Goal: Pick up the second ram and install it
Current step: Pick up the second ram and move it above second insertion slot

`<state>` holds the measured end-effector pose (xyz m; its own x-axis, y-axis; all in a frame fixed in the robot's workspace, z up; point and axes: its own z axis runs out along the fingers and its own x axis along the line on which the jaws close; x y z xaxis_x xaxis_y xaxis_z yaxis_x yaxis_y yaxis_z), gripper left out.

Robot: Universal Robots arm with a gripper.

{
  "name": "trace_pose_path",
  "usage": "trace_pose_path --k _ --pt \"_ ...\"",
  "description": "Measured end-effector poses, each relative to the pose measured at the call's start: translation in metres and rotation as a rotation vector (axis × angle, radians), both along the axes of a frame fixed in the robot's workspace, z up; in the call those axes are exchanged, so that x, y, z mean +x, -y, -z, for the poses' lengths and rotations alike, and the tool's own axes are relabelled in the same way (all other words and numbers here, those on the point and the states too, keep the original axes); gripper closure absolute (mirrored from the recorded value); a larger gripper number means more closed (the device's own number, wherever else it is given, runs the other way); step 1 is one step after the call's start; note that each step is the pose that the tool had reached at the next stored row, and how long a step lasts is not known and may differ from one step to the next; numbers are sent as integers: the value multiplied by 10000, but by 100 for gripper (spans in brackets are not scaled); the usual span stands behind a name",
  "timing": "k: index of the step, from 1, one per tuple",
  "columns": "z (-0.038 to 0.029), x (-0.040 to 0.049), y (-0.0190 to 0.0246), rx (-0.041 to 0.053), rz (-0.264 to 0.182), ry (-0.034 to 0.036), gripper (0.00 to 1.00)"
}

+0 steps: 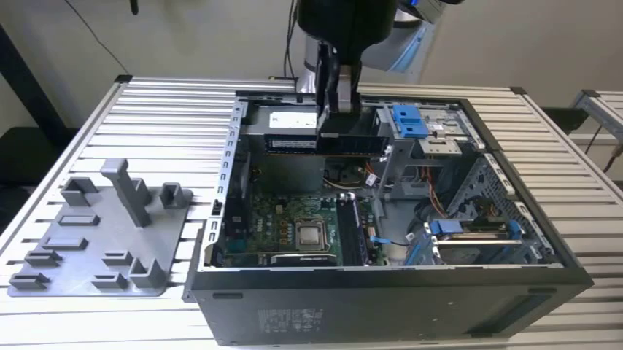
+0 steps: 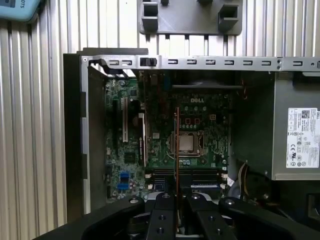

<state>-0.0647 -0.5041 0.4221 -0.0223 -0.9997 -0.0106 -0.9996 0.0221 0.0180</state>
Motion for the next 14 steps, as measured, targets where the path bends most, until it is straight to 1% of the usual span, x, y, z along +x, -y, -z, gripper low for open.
trace_pose_path --k 7,14 --pt "0 122 0 0 0 0 86" --pt "0 225 0 0 -1 0 86"
